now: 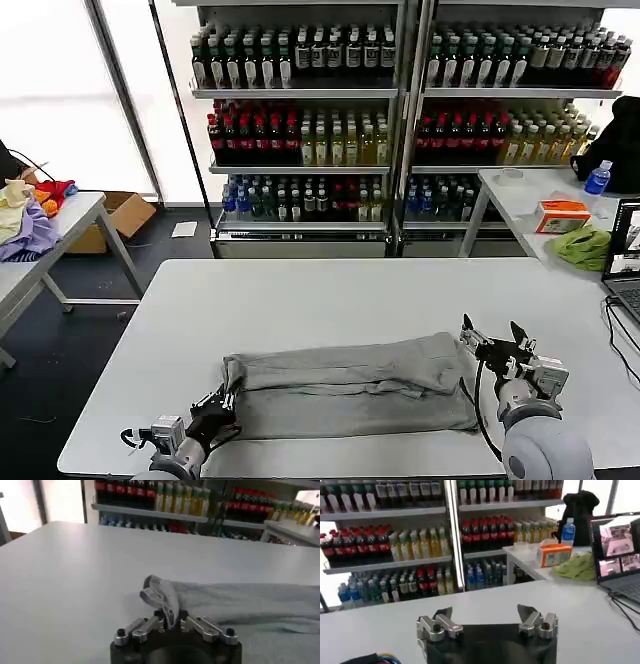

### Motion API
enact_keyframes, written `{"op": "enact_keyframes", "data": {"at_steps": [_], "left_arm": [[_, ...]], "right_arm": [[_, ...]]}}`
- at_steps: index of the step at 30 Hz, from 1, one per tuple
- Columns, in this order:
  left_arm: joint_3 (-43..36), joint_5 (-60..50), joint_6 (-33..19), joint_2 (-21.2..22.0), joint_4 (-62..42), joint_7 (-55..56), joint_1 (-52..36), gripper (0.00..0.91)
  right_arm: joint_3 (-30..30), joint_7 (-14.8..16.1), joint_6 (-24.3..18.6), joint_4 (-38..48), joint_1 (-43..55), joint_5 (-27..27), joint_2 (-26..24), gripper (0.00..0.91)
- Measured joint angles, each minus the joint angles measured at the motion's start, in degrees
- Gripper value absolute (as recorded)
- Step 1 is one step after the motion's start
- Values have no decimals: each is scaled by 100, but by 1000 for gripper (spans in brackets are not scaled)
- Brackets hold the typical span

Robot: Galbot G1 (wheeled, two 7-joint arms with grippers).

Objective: Fold and organize the clothes.

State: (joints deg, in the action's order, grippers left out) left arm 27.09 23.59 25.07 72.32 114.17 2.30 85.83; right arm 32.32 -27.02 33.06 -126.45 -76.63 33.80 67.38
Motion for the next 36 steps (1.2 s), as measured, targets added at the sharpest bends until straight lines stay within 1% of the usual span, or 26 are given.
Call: {"op": "enact_keyframes", "data": {"at_steps": [7,12,16,27,32,36], "left_arm": [[133,-43,-65,-17,42,-42,12,0],[407,58,-94,-192,92,-61,43,0],[855,240,-101,-500,82,-98,106,0],[2644,718,-11,-1833,-333,-171,118,0],[2996,694,9,-2109,-352,-178,121,0],[2994,545,22,-2125,-214,-161,80,0]], "right_arm": [[-62,-1,-6,26,84,9,16,907],[-122,-8,-4,25,173,15,38,907],[-177,-6,-3,23,235,14,58,907],[-243,-31,0,-34,253,7,130,907],[-228,-33,1,-15,213,6,131,907],[-184,-32,-2,25,179,10,112,907]]}}
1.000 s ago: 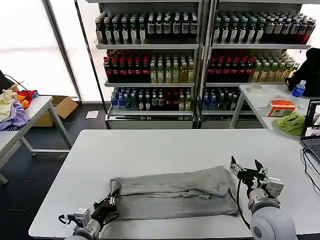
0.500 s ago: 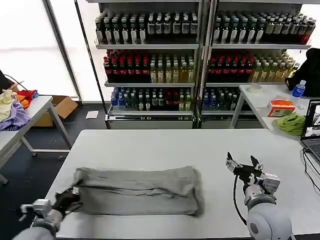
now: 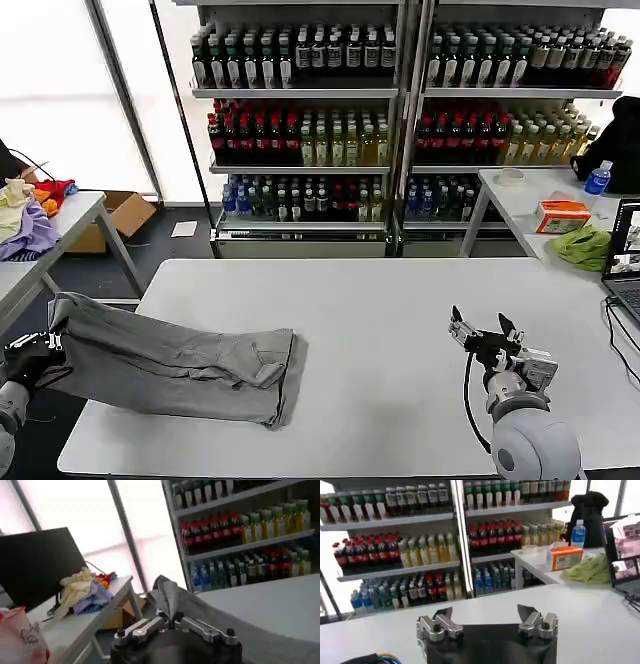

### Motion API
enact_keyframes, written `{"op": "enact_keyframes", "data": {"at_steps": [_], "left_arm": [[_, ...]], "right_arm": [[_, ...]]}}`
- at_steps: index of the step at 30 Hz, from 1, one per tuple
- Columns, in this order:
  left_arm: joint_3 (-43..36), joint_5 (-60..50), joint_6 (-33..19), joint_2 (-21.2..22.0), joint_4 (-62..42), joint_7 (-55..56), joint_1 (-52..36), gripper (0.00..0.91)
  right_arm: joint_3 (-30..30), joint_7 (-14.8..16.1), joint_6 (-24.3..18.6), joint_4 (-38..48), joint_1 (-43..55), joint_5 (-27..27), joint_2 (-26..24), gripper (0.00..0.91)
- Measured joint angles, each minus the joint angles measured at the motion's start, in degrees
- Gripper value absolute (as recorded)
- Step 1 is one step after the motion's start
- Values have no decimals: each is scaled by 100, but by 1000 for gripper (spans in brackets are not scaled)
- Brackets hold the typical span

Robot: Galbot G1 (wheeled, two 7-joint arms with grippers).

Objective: Fold and organize the clothes.

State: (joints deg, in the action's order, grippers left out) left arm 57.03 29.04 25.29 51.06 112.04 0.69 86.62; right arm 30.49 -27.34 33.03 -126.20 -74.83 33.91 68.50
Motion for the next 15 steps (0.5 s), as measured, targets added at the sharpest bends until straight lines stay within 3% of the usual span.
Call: {"op": "enact_keyframes", "data": {"at_steps": [15], "left_arm": [[-1704,-576,266,513,633,396,-203,0]], "right_arm": [[289,-18,-87,103,-240,-21,107,907]]}}
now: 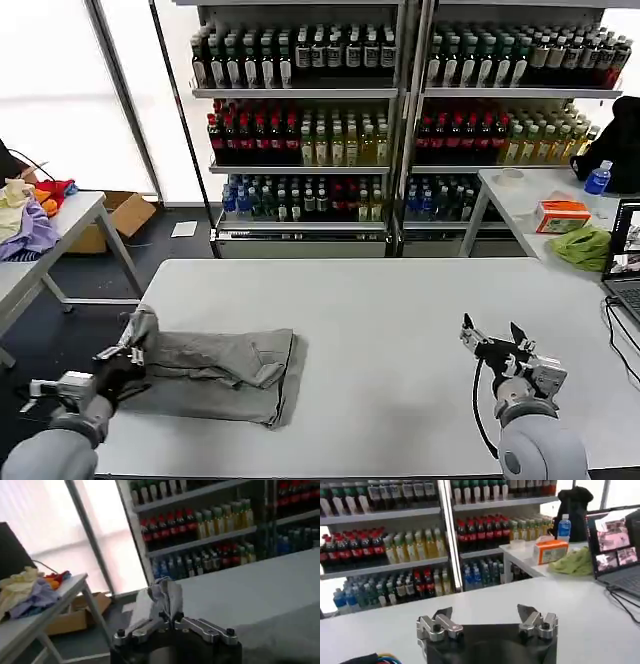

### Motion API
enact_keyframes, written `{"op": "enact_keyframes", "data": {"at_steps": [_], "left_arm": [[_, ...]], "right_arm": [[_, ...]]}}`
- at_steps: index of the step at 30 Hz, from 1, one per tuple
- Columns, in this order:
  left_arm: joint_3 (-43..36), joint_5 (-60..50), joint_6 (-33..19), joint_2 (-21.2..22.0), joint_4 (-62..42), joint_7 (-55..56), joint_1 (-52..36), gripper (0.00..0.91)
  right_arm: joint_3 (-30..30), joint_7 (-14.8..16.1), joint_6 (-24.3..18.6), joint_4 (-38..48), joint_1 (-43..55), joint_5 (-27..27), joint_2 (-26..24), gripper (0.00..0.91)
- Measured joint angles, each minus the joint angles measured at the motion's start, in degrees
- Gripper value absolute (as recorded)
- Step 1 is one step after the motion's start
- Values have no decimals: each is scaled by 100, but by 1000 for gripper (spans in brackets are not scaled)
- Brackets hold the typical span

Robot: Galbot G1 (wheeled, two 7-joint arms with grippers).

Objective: Fold and organize the clothes.

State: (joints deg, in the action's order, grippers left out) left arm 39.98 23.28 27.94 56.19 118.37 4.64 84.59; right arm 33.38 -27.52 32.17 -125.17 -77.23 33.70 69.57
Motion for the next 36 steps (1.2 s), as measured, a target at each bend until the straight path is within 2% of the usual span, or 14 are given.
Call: {"op": "enact_keyframes", "data": {"at_steps": [15,36], "left_arm": [[-1516,128,269,219,133,320,-594,0],[-2435,285,454,436,165,323,-1081,0]], "right_arm": [[74,11,-29,-126,-284,-160,138,907],[303,10,-54,-587,-864,-345,266,907]]}}
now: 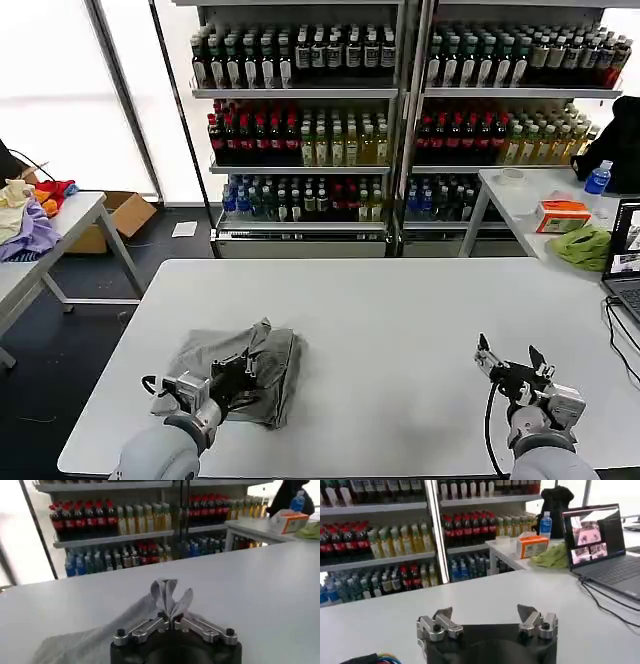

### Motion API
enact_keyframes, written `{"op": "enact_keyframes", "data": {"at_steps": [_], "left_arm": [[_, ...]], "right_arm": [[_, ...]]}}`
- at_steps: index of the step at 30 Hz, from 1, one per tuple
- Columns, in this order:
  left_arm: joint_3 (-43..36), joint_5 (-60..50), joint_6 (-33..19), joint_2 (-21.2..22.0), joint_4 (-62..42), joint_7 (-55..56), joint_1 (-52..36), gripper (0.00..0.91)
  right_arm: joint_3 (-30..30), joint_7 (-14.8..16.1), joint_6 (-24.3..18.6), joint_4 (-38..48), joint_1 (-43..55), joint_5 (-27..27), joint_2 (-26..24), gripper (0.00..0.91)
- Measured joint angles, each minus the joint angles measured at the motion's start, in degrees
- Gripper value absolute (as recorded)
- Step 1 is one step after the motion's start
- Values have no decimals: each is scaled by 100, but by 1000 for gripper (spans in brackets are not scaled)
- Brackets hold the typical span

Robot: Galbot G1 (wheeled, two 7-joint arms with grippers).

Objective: Fold and organize the clothes.

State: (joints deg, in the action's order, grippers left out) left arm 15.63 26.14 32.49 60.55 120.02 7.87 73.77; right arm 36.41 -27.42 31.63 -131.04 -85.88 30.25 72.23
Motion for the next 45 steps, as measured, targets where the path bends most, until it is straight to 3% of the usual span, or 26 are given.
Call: {"op": "enact_keyframes", "data": {"at_steps": [2,3,4,7,8,9,14,16,17,18,34,45], "left_arm": [[-53,7,0,47,-35,-2,-39,10],[-79,6,4,75,-47,-9,-62,71],[-104,3,7,101,-60,-18,-83,212],[-189,-30,6,182,-130,-30,-134,161],[-212,-31,6,204,-155,-30,-142,91],[-233,-29,7,229,-178,-32,-147,81],[-346,-49,3,350,-306,-78,-186,151],[-407,-68,-21,415,-395,-87,-181,413],[-427,-68,-32,443,-437,-91,-177,867],[-440,-69,-44,470,-475,-90,-172,907],[-537,682,-201,745,-173,-43,96,907],[87,1793,-407,481,580,179,213,907]], "right_arm": [[19,0,0,-35,-53,-6,0,907],[29,0,0,-55,-78,-7,0,907],[40,5,0,-73,-101,-7,0,907],[71,13,0,-130,-171,-6,-8,907],[77,12,0,-137,-188,-5,-13,907],[80,12,0,-138,-195,-4,-15,907],[67,0,0,-139,-196,-2,-19,907],[49,-3,0,-136,-198,-8,-17,907],[38,-2,-1,-129,-198,-10,-16,907],[30,-2,-2,-121,-198,-12,-16,907],[-100,-35,-35,18,-125,-13,-100,907],[-250,-40,10,79,107,39,-236,907]]}}
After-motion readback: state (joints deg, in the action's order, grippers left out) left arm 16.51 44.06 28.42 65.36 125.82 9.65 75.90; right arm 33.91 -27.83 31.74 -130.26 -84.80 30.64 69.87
